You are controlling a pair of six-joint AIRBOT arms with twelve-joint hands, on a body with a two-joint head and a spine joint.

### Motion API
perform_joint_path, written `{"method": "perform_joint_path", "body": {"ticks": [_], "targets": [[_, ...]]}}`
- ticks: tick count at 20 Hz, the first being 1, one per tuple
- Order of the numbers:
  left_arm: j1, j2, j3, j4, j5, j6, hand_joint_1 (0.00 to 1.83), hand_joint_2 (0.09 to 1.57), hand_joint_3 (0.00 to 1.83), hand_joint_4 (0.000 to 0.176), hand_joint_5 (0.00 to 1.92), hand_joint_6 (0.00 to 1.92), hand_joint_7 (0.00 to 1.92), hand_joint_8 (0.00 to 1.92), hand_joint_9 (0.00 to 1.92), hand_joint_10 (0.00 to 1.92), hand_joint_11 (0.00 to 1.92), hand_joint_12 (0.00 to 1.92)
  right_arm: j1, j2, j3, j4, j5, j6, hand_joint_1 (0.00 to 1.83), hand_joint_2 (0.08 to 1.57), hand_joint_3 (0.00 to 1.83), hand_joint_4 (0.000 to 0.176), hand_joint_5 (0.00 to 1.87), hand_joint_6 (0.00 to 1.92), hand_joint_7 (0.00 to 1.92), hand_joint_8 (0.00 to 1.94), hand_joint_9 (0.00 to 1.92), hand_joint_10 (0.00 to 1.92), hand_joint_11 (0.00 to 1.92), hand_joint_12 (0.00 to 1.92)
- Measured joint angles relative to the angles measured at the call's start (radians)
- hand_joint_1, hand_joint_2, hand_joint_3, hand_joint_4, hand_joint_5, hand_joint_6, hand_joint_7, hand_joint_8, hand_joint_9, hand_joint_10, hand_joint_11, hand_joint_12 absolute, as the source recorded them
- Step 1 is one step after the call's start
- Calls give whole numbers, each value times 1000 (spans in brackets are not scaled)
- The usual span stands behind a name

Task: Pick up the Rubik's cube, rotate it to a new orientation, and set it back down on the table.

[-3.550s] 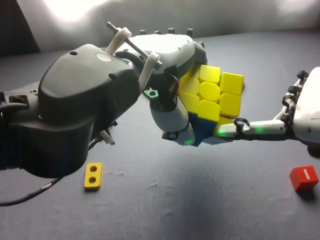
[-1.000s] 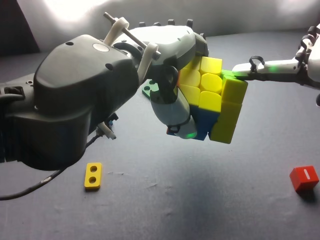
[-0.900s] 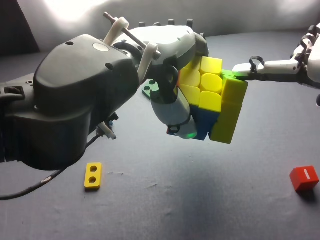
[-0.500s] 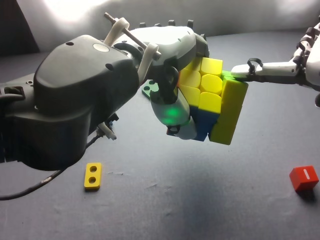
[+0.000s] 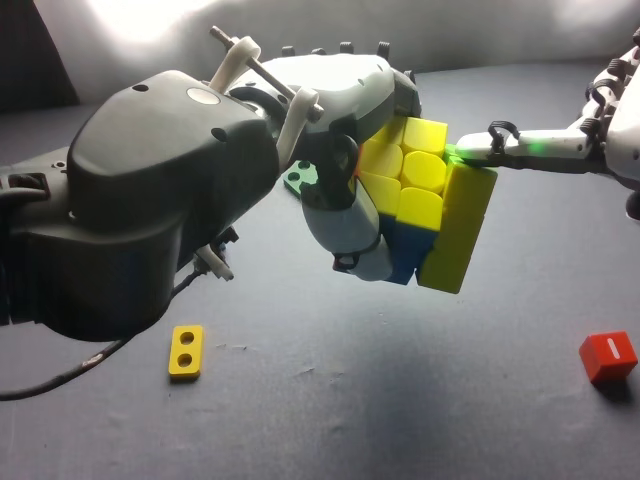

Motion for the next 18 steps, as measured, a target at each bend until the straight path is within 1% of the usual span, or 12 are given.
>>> {"method": "perform_joint_path", "body": {"ticks": [1,2,3,4,6,10,11,14,15,16,17,18], "targets": [[0,0,0,-1,0,-2,1369,1164,0,0,929,832,892,1249,742,1456,630,1385,0,5,-10,-2,3,0,1292,1151,0,96,0,0,821,1922,744,1920,750,1921],[0,0,2,-1,-2,-2,1363,1169,1,0,918,850,878,1276,734,1467,646,1357,0,7,-18,-4,10,0,1308,1136,0,99,0,0,845,1897,837,1921,783,1921],[0,0,7,0,-4,-5,1457,1165,0,0,951,775,880,1246,777,1378,566,1657,-1,8,-28,-10,22,0,1299,1150,2,97,0,0,847,1898,868,1921,794,1921],[-1,0,8,3,-9,-7,1477,1158,1,0,958,776,897,1207,799,1337,554,1714,-1,8,-36,-13,43,1,1296,1153,3,102,0,0,844,1895,867,1921,786,1921],[-1,0,7,3,-9,-13,1480,1169,0,0,930,798,880,1254,781,1355,538,1743,-1,4,-40,-14,62,1,1307,1146,0,109,0,0,837,1867,829,1921,783,1921],[-2,0,7,3,-8,-13,1482,1157,0,0,973,739,878,1214,798,1333,582,1726,-1,5,-40,-16,60,1,1289,1159,2,109,0,0,818,1890,795,1899,727,1921],[-2,0,7,3,-7,-13,1481,1160,1,0,956,771,882,1212,793,1350,562,1733,-1,5,-40,-18,58,1,1299,1153,0,121,0,0,831,1868,788,1874,735,1921],[-2,0,7,3,-8,-13,1479,1176,0,0,914,815,866,1264,759,1386,537,1770,3,5,-39,-18,60,1,1297,1145,0,102,0,0,842,1881,866,1920,753,1921],[-2,0,7,3,-8,-13,1482,1164,0,0,942,776,881,1233,785,1350,567,1736,13,5,-39,-20,62,1,1300,1141,0,100,0,0,853,1878,846,1909,740,1921],[-2,0,7,3,-9,-13,1481,1169,1,0,930,797,872,1250,771,1369,552,1749,22,5,-39,-19,61,1,1262,1163,7,84,0,0,858,1876,865,1919,733,1921],[-2,0,7,3,-7,-13,1382,1179,2,0,890,892,855,1298,729,1467,592,1493,36,5,-39,-19,59,1,1284,1152,1,88,0,0,867,1866,884,1921,748,1921],[-2,0,7,3,-7,-13,1361,1184,0,0,876,921,847,1316,716,1494,615,1403,43,5,-39,-19,58,1,1288,1150,0,89,0,0,869,1864,888,1921,751,1921]]}}
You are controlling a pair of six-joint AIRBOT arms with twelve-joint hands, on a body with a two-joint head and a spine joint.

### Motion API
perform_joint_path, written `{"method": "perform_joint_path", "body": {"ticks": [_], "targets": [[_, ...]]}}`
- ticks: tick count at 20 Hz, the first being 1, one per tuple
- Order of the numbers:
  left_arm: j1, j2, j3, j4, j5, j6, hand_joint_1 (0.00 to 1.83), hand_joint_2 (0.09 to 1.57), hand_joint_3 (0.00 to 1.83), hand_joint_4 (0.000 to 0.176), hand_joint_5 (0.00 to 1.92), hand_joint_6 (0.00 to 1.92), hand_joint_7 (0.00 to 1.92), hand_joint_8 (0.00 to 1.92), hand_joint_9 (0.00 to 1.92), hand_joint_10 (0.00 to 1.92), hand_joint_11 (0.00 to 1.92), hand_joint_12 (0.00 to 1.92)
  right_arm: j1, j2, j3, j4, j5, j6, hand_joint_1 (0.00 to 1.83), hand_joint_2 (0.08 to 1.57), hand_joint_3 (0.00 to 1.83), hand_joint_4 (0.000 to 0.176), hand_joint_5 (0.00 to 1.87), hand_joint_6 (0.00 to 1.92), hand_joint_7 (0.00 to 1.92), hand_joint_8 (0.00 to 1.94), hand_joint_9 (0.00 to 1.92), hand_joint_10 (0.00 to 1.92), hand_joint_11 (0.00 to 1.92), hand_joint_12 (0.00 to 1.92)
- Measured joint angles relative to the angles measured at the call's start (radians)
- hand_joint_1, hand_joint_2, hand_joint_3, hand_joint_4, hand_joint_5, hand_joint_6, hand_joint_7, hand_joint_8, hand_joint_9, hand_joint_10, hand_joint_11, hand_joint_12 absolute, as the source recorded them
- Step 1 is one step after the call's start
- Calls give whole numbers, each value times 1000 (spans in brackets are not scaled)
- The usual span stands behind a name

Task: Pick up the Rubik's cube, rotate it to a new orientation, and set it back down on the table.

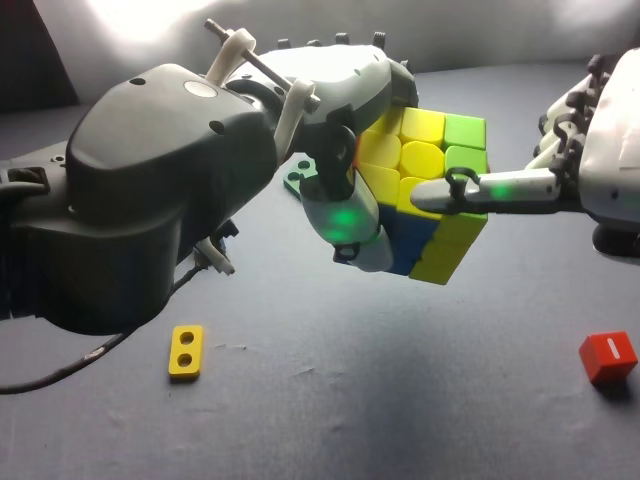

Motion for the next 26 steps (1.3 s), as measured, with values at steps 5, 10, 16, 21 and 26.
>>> {"method": "perform_joint_path", "body": {"ticks": [5,10,16,21,26], "targets": [[-1,0,0,0,-1,0,1455,1179,0,0,920,813,848,1305,747,1418,544,1678,26,0,8,2,-16,0,1289,1127,0,80,0,0,897,1837,929,1921,788,1921],[-1,0,0,0,-1,0,1482,1157,0,0,956,756,903,1187,802,1335,560,1740,-22,3,19,1,-30,-1,1257,1128,0,104,0,0,860,1783,908,1920,803,1921],[-2,0,0,0,-3,0,1358,1177,1,0,906,866,857,1319,713,1483,641,1330,-40,1,18,3,-29,-1,1206,1144,2,122,0,0,842,1820,939,1921,817,1921],[-2,0,0,0,-1,3,1363,1165,1,0,904,895,893,1246,741,1454,638,1379,-51,1,19,7,-34,0,1219,1153,3,152,0,0,912,1797,979,1921,848,1921],[-2,0,0,0,3,5,1484,1148,1,0,937,806,913,1165,824,1291,619,1711,-58,1,19,11,-39,0,1270,1136,0,148,0,0,913,1812,956,1921,815,1921]]}}
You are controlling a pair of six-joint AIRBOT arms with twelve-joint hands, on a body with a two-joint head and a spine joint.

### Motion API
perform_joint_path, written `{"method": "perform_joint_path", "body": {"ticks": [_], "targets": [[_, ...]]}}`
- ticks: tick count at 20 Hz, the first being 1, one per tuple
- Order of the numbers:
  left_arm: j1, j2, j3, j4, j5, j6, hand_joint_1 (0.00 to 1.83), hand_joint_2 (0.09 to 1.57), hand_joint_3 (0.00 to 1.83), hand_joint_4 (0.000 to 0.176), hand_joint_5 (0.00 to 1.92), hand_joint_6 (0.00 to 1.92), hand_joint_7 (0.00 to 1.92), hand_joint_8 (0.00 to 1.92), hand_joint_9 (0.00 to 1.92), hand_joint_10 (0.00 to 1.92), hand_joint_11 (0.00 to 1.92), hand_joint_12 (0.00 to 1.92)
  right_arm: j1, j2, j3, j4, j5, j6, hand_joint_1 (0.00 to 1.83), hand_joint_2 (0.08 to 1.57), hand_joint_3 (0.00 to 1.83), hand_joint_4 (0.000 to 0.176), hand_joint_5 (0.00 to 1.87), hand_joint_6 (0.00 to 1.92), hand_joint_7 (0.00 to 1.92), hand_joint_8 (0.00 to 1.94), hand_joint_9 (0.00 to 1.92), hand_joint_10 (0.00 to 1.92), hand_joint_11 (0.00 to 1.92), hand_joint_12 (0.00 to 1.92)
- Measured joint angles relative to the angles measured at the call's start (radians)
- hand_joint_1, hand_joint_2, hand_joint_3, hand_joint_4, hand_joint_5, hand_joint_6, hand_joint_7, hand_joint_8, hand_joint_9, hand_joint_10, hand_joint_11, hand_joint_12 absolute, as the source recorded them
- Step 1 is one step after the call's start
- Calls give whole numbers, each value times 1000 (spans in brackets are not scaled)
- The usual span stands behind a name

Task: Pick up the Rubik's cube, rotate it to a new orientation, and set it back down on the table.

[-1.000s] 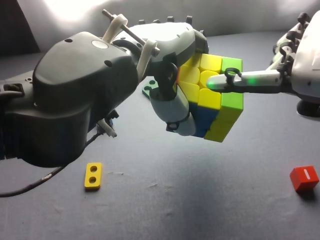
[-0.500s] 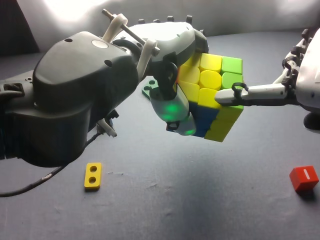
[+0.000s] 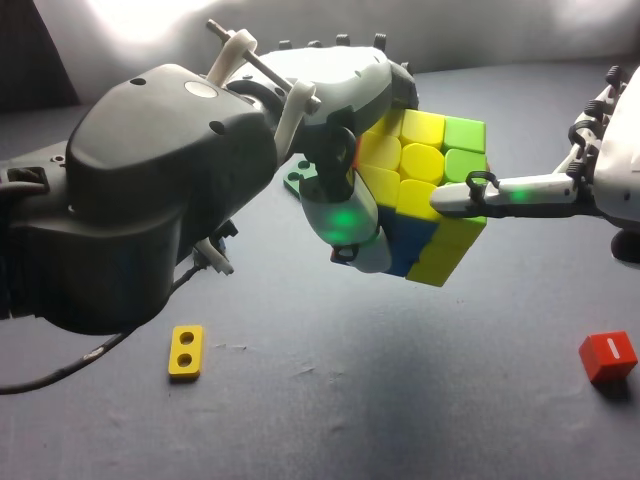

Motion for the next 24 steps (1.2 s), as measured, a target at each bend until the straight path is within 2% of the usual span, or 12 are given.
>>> {"method": "perform_joint_path", "body": {"ticks": [4,8,9,12,13,15,17,20,21,22,23,24], "targets": [[0,0,0,0,-2,3,1358,1181,2,0,877,923,845,1324,732,1476,663,1375,0,-3,0,0,0,0,1225,1157,4,138,0,0,890,1792,944,1921,817,1921],[0,0,0,0,-1,3,1361,1171,0,0,926,863,867,1285,727,1472,658,1394,-15,-5,0,1,0,0,1223,1150,5,132,0,0,940,1771,973,1921,813,1921],[0,0,0,1,0,5,1457,1165,2,0,937,802,871,1253,758,1371,605,1687,-19,-6,0,3,-1,1,1225,1141,1,141,0,0,913,1792,989,1921,855,1921],[0,0,0,-1,0,4,1481,1157,1,0,945,781,886,1200,785,1322,614,1761,-19,-6,0,3,-3,1,1253,1120,0,152,0,0,843,1749,997,1921,883,1921],[0,0,0,-1,0,4,1482,1158,1,0,931,793,884,1194,792,1322,621,1767,-19,-6,0,3,-3,1,1315,1151,31,158,0,0,836,1413,1003,1921,879,1921],[0,0,0,-1,1,4,1482,1159,1,0,933,790,890,1197,788,1328,606,1764,-14,-7,0,2,-3,1,1336,1153,13,147,0,0,868,1256,1009,1908,894,1921],[0,0,0,0,-5,0,1394,1143,0,0,970,772,918,1182,792,1389,690,1486,21,-8,0,-8,3,-1,1293,1087,0,148,0,0,868,1725,1050,1920,939,1921],[-1,0,0,-1,-5,-5,1369,1145,1,0,947,859,916,1163,788,1419,705,1374,94,-8,0,-7,13,0,1290,1064,0,135,0,0,923,1783,1037,1921,900,1921],[-2,1,0,0,-5,-5,1369,1143,0,0,954,863,918,1149,794,1410,698,1370,115,-8,0,-8,15,-1,1339,1097,31,137,0,0,927,1295,1022,1921,879,1921],[-3,2,0,0,-5,-5,1369,1144,0,0,963,853,910,1158,787,1414,688,1363,126,-8,0,-8,18,-1,1352,1105,24,133,0,0,942,1168,1026,1921,882,1921],[-4,2,0,0,-6,-5,1367,1149,0,0,954,846,897,1196,781,1422,700,1357,140,-6,0,-9,23,-2,1353,1113,19,122,0,0,936,1168,1036,1921,893,1921],[-4,2,0,1,-6,-5,1460,1147,3,0,960,786,891,1178,800,1325,654,1655,150,-2,0,-8,23,-3,1291,1092,6,125,10,2,932,1551,1063,1921,930,1921]]}}
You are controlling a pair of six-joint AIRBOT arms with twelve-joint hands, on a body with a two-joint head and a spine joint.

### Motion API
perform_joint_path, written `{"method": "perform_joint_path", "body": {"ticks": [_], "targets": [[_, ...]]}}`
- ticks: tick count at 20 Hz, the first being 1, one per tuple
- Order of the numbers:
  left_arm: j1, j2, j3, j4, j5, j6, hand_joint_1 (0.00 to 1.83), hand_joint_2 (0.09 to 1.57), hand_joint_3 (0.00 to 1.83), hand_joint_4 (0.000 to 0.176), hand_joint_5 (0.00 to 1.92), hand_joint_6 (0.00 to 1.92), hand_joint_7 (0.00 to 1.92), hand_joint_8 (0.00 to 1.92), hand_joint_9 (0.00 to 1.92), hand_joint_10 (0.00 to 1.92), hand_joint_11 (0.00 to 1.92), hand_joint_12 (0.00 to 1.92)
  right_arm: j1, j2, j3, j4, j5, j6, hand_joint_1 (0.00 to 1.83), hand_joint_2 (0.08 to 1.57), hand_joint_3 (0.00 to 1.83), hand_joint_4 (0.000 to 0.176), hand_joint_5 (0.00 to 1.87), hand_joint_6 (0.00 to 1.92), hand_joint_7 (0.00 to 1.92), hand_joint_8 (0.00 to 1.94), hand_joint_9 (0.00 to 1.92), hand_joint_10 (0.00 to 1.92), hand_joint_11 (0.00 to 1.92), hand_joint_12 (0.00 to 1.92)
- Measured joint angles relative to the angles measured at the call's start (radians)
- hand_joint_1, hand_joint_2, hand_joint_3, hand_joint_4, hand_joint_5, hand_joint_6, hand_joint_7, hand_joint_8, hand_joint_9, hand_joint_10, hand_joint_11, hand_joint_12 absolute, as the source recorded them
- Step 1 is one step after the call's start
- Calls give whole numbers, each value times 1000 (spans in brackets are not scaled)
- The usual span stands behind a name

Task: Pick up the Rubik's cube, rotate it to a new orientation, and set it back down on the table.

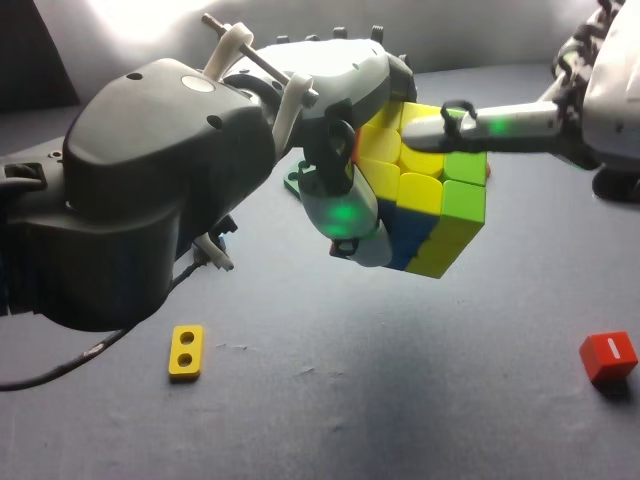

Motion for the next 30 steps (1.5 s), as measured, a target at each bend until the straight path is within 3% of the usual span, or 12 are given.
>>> {"method": "perform_joint_path", "body": {"ticks": [1,4,6,7,9,10,14,15,18,22,23,30], "targets": [[0,0,0,0,1,0,1476,1165,1,0,923,816,858,1240,767,1356,621,1748,3,7,0,1,-11,2,1283,1085,2,125,30,5,916,1693,1050,1921,929,1921],[3,0,6,7,11,-1,1478,1186,8,0,818,976,815,1245,728,1365,583,1752,6,11,27,3,-58,163,1346,1129,18,128,0,0,904,1212,1018,1921,885,1921],[8,2,18,17,32,-4,1485,1140,0,0,951,793,923,1118,837,1252,649,1713,8,11,57,2,-74,274,1261,1100,2,138,0,0,901,1694,1043,1921,911,1921],[16,6,29,39,49,-21,1391,1148,1,0,946,829,910,1186,786,1389,660,1474,8,15,65,-1,-78,304,1324,1130,25,130,0,0,885,1333,1030,1921,920,1921],[33,8,39,86,53,-61,1368,1151,0,0,955,833,900,1207,774,1421,697,1371,6,17,64,-2,-56,319,1335,1163,12,150,0,0,844,1283,1015,1921,918,1921],[42,10,39,102,56,-78,1461,1146,2,0,955,776,902,1172,803,1319,659,1647,5,16,64,-1,-41,333,1336,1160,4,158,0,0,854,1241,1018,1921,925,1921],[105,18,62,173,94,-188,1365,1156,0,0,954,837,882,1231,760,1439,691,1339,-2,11,63,-2,3,403,1341,1152,0,147,0,0,881,1228,947,1758,877,1921],[121,21,72,193,98,-210,1451,1202,6,0,807,998,795,1308,697,1448,526,1690,-10,13,63,-4,7,417,1338,1156,1,164,0,0,871,1253,970,1914,867,1921],[152,23,101,252,111,-270,1481,1158,0,0,922,806,885,1200,800,1317,612,1752,-20,13,63,-9,16,427,1337,1155,0,147,0,0,879,1241,992,1867,858,1921],[199,22,115,299,131,-351,1372,1138,0,0,972,797,941,1140,790,1408,689,1342,-20,13,61,-9,17,427,1326,1175,5,146,0,0,832,1252,1042,1807,887,1913],[204,22,116,309,134,-362,1463,1141,0,0,977,752,930,1136,823,1313,620,1636,-20,13,61,-9,18,427,1328,1175,2,146,0,0,836,1255,1041,1806,882,1916],[243,22,126,358,138,-444,1483,1156,0,0,945,761,905,1196,799,1324,586,1740,-34,13,55,-9,27,428,1344,1143,0,152,0,0,902,1212,985,1908,869,1921]]}}
